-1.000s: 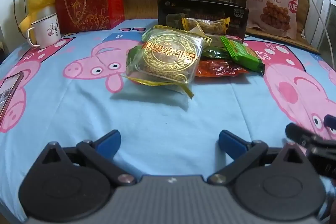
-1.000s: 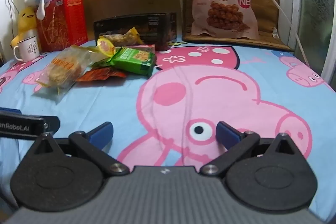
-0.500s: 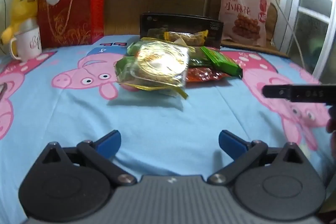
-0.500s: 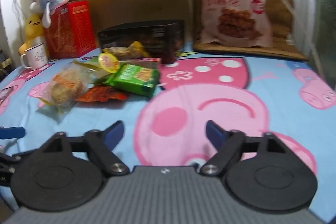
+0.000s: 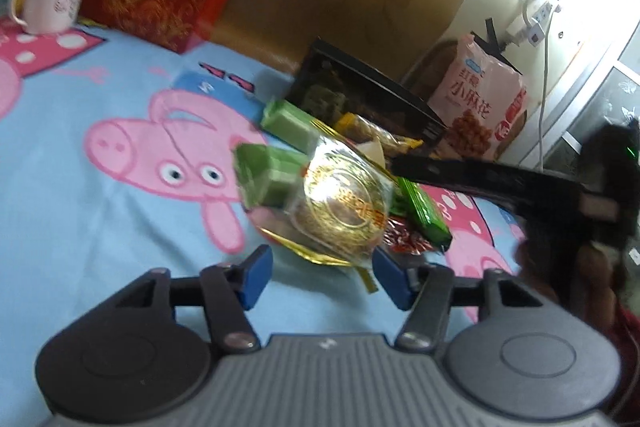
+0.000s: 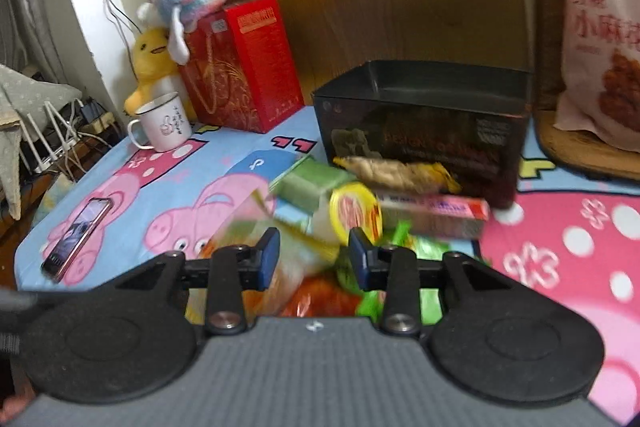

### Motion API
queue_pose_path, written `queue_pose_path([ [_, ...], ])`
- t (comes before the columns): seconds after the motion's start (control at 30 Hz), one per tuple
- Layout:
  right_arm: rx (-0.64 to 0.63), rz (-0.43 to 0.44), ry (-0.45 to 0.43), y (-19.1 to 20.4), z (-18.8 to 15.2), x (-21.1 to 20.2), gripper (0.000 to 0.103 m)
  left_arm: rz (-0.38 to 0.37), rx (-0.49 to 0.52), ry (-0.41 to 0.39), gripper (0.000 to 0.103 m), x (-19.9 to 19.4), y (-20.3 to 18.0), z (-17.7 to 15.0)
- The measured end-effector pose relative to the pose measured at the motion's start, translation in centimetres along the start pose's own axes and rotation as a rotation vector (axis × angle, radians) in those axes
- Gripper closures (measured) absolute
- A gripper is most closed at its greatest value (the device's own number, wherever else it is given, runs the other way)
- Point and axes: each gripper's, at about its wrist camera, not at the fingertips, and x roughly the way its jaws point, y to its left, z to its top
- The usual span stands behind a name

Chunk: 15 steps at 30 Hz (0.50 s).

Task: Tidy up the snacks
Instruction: 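Grasp the gold mooncake package with the left tool and lift it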

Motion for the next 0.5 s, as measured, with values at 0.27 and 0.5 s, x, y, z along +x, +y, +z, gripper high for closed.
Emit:
queue_pose_path([
  [0.27, -0.028, 0.198, 0.127, 1.7, -4.1, -2.2, 0.062, 0.008, -0.038, -0.010, 0.053, -0.3, 1.6, 0.1],
  [0.5, -0.388, 0.106, 0.037, 5.4, -6.4, -4.3, 0.025, 0.029, -0.048, -0.021, 0.051, -1.4, 2.6, 0.9],
])
